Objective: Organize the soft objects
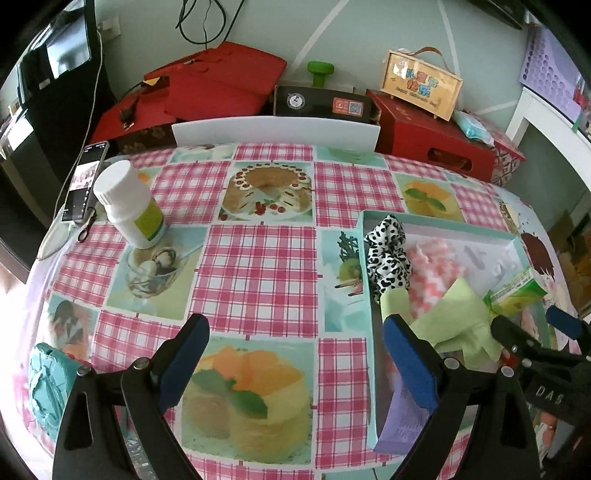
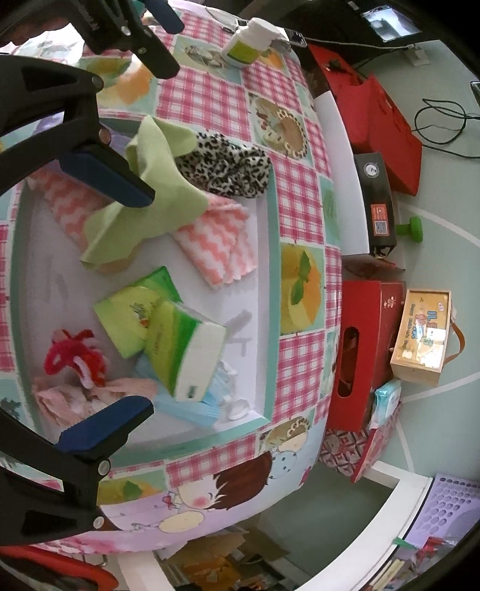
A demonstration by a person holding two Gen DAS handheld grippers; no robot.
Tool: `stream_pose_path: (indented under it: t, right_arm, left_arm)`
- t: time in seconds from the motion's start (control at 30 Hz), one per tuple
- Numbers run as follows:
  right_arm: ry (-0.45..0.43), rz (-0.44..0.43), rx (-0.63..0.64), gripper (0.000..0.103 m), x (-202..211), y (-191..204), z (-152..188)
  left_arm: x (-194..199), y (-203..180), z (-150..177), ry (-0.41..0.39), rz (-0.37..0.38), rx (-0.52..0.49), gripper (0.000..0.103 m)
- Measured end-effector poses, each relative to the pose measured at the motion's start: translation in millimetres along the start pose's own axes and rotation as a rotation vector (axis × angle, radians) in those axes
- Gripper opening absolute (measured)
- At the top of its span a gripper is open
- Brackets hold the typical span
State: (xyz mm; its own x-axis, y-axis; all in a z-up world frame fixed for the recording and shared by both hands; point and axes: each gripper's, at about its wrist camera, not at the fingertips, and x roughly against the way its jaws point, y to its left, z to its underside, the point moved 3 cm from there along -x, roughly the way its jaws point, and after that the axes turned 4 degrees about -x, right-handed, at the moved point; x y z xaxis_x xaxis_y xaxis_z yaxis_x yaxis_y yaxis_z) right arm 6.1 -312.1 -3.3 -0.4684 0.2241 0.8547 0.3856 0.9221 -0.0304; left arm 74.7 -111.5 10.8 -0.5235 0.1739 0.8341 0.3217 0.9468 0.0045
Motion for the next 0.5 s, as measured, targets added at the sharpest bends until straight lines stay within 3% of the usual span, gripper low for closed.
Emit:
stream_pose_path:
  t: [0.17, 0.37, 0.5]
  right_arm:
    - [0.009, 0.002, 0.009, 0.103, 3.3, 3.8, 11.4]
    - [0.000, -0.011, 0.019, 0.103, 13.4, 10.2, 24.1]
    - [-0.002, -0.019, 0.034, 0.103, 19.5, 15.0, 35.1]
  left_arm:
    - [5.0, -0.6, 7.3, 0.004, -0.021, -0.001, 0.095]
    - [11.7, 3.0, 18.3, 0.005, -0.107, 0.005, 0.095]
    - [17.6, 8.4, 33.1, 0.011, -0.100, 0.015, 0.095]
